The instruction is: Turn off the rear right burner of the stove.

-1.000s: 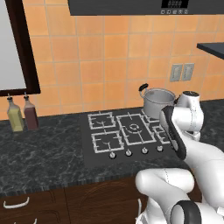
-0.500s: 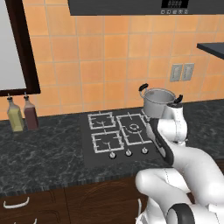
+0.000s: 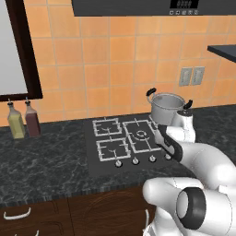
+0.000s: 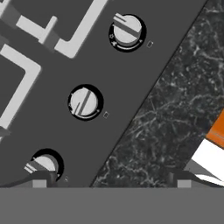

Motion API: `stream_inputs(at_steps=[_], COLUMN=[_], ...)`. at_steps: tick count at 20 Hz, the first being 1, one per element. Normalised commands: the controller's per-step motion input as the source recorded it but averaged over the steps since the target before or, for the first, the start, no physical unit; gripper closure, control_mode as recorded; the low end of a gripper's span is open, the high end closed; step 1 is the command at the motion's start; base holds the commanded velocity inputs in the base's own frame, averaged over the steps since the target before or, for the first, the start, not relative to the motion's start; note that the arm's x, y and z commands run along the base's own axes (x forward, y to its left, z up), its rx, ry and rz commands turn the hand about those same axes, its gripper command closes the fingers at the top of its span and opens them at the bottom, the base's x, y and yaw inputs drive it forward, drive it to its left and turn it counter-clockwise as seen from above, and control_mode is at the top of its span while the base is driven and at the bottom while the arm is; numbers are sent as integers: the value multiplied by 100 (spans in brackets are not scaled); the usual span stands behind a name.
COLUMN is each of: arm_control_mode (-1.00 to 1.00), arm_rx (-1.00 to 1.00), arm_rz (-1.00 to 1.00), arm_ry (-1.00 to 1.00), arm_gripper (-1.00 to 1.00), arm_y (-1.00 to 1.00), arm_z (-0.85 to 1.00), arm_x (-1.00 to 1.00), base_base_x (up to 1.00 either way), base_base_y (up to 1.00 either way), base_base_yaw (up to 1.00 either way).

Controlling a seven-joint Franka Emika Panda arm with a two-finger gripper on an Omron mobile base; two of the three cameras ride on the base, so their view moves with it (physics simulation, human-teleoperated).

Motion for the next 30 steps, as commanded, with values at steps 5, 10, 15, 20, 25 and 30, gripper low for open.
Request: stream_inputs(at_steps=[5,10,15,20,25,30], arm_control_mode=[-100,-100,-100,-100,-100,-100], arm_rx=[0,0,0,0,0,0], arm_rz=[0,0,0,0,0,0], arm_ry=[0,0,0,-2,-2,0], arm_gripper=[-100,-100,-100,-100,-100,-100], arm_y=[-21,-23,0,0,0,0], arm_z=[-9,-18,-19,-15,-7,-10], arm_x=[19,11,1,12,18,10], base_base_x=[0,0,0,0,0,0], base_base_y=[0,0,0,0,0,0], base_base_yaw=[0,0,0,0,0,0])
